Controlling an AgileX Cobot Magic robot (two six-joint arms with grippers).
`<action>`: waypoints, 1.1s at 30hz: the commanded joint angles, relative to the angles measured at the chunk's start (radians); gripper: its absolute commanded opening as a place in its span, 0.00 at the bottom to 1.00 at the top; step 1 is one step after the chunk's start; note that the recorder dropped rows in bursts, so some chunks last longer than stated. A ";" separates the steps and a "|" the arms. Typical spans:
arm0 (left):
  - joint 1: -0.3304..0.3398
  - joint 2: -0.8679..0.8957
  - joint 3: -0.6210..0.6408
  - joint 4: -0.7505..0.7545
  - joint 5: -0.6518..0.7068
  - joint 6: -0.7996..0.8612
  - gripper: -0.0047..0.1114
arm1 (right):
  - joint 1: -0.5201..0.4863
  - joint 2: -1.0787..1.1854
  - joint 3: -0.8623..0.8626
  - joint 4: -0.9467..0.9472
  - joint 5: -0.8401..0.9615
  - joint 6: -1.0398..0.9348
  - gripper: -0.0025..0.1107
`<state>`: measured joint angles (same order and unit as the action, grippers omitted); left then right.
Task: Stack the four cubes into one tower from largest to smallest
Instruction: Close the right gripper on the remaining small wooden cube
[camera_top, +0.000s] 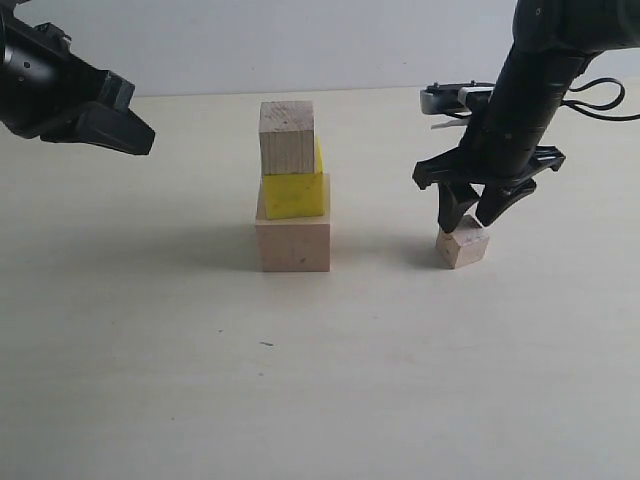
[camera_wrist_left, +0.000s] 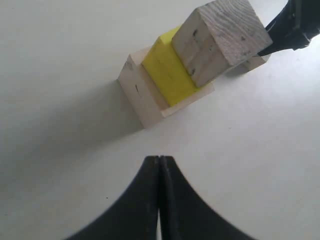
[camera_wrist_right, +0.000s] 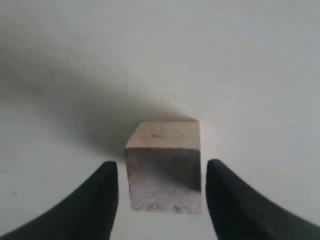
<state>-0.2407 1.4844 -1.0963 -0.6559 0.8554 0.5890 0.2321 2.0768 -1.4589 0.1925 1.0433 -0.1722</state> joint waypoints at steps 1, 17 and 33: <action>0.000 -0.008 0.002 0.000 0.000 0.001 0.04 | 0.000 -0.003 -0.025 -0.010 0.007 -0.009 0.56; 0.000 -0.008 0.002 0.000 -0.004 0.005 0.04 | 0.000 0.042 -0.025 0.012 -0.003 -0.015 0.56; 0.000 -0.008 0.002 0.002 -0.004 0.005 0.04 | 0.000 0.099 -0.025 -0.017 0.005 -0.026 0.55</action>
<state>-0.2407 1.4844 -1.0963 -0.6559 0.8554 0.5909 0.2321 2.1766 -1.4777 0.1914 1.0483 -0.1888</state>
